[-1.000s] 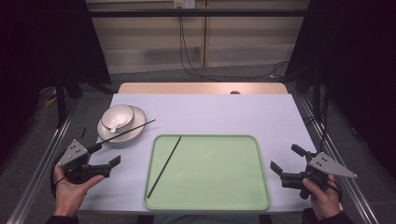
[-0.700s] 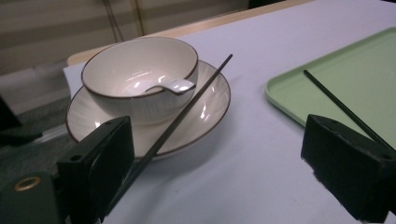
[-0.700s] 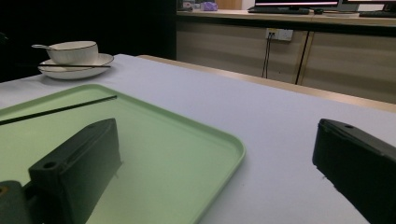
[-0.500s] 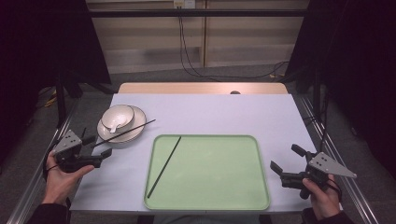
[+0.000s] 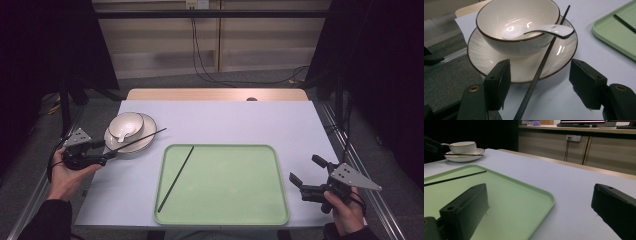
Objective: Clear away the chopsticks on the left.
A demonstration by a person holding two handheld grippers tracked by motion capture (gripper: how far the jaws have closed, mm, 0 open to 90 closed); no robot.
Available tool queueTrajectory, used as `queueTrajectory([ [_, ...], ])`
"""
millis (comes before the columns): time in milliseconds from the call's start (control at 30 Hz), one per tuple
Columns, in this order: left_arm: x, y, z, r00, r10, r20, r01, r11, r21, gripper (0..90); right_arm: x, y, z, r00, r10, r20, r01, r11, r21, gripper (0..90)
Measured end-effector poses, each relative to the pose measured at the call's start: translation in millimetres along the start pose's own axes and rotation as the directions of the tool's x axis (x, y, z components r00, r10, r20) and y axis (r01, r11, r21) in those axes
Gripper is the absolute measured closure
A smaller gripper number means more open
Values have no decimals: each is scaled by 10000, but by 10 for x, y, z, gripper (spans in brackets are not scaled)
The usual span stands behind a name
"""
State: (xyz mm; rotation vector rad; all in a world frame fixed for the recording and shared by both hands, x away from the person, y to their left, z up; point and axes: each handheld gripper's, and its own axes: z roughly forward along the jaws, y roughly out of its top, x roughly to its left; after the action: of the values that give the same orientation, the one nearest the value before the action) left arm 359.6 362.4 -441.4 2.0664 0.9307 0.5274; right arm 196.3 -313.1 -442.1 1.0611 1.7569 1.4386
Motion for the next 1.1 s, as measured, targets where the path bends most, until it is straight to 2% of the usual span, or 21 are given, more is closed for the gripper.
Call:
queueTrajectory([
  [100,-2,32,74,9996,2,283,-9,9997,256,331,4,-2,3,10000,9,9,-9,10000,-14,5],
  [133,0,52,106,9994,162,298,-174,9991,392,331,2,-2,3,10000,5,36,-5,10000,-12,5],
  [200,3,78,134,9991,113,406,-131,9989,446,396,1,-3,4,10000,20,25,-20,10000,1,5],
  [267,11,104,170,9992,376,137,-382,9979,513,447,2,-3,2,10000,41,22,-41,10000,15,6],
  [333,27,116,204,9990,249,369,-269,9981,549,491,4,-3,5,10000,74,67,-74,10000,-15,5],
  [400,31,121,227,9987,408,310,-432,9958,803,546,1,-6,2,10000,39,24,-39,10000,18,6],
  [433,44,119,240,9984,416,388,-444,9961,757,561,-1,-6,-2,10000,60,-3,-60,10000,68,6],
  [467,39,114,255,9980,219,597,-268,9962,834,580,-1,-8,1,10000,67,0,-67,10000,29,7],
  [500,39,112,269,9974,436,575,-492,9938,998,605,-1,-9,0,10000,70,16,-70,10000,33,7],
  [533,30,106,283,9977,299,615,-354,9954,895,609,-1,-9,-1,10000,72,19,-72,10000,38,7],
  [667,43,113,310,9968,264,759,-338,9947,974,645,-1,-8,3,10000,19,44,-19,10000,51,7],
  [733,54,124,314,9968,382,707,-457,9932,1067,665,-3,-8,4,10000,21,69,-22,10000,45,7],
  [767,50,125,321,9966,228,786,-314,9933,1108,672,-2,-8,2,10000,36,66,-36,10000,49,7],
  [1033,73,195,388,9914,446,1231,-634,9861,1538,746,-2,-7,-2,10000,46,22,-47,10000,75,7],
  [1067,79,207,386,9899,529,1317,-754,9822,1718,758,-3,-9,2,10000,10,59,-11,10000,49,7],
  [1100,72,211,403,9894,427,1386,-660,9835,1683,763,-3,-9,1,10000,15,50,-16,10000,56,7],
])
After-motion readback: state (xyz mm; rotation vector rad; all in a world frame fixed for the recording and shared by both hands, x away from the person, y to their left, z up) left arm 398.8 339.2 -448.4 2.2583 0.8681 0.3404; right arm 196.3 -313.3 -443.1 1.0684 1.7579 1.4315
